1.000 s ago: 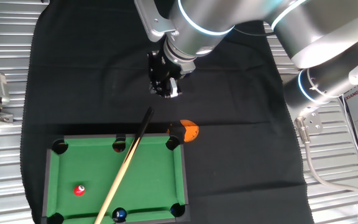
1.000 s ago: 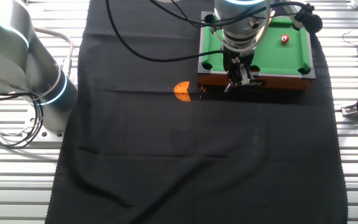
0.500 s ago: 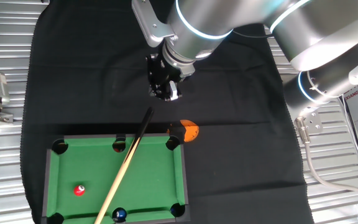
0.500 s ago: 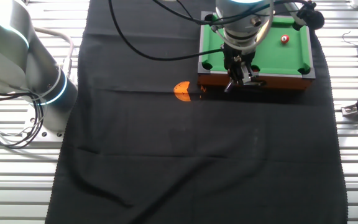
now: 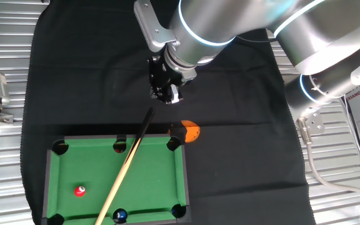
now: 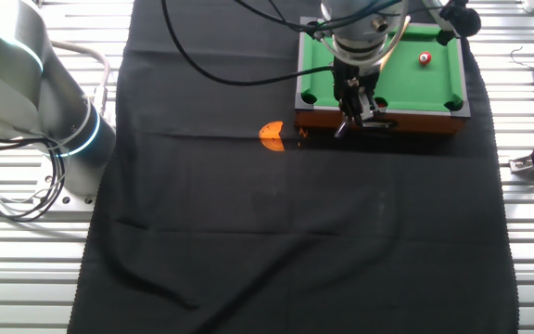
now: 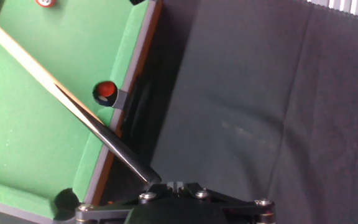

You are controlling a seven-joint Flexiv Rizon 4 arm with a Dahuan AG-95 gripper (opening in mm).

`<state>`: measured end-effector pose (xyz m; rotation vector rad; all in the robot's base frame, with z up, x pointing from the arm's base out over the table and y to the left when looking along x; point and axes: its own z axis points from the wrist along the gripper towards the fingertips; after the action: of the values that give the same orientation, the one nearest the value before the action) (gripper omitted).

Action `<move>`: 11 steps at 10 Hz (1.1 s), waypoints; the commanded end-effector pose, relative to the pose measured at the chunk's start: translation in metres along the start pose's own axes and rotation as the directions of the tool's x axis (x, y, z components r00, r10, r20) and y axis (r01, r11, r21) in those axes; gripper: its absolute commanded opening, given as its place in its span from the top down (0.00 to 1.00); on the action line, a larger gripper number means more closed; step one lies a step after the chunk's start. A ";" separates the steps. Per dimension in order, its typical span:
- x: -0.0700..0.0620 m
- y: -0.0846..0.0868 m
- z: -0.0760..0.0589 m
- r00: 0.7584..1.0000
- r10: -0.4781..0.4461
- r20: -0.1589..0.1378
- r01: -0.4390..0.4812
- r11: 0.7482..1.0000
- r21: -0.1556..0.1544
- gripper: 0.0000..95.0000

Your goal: Hit the pool ball

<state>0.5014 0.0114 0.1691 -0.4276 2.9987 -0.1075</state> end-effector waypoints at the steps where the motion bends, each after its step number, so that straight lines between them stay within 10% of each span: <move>1: 0.000 0.000 0.000 1.000 0.000 -0.006 0.000 1.000 0.005 1.00; 11: -0.001 -0.001 0.002 1.000 -0.028 -0.012 0.028 1.000 -0.003 1.00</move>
<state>0.5036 0.0106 0.1670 -0.4672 3.0065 -0.1089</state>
